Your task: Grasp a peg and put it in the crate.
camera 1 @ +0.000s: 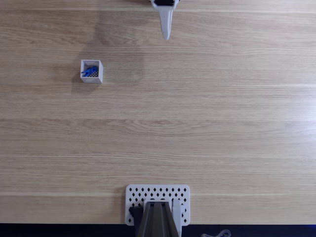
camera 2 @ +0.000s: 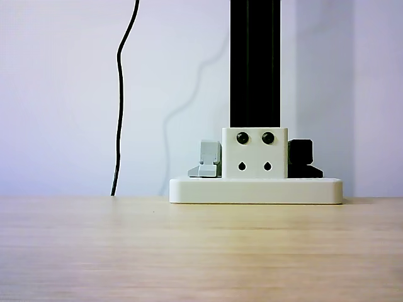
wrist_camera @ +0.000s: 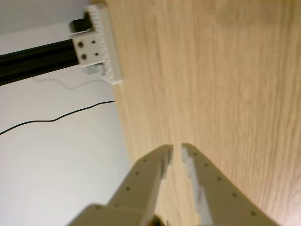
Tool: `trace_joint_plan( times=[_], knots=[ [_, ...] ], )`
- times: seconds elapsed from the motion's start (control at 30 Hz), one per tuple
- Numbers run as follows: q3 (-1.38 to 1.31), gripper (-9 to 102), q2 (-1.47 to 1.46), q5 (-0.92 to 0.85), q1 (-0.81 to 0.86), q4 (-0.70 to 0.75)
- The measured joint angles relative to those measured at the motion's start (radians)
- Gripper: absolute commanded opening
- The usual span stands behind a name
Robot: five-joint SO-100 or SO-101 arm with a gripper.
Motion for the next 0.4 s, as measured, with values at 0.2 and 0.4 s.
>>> trace_joint_plan(
  times=[0.2,0.4],
  knots=[
    [0.124,0,0.075,0.0,0.0,0.0],
    [0.175,0,0.156,0.0,0.0,0.008]
  ],
)
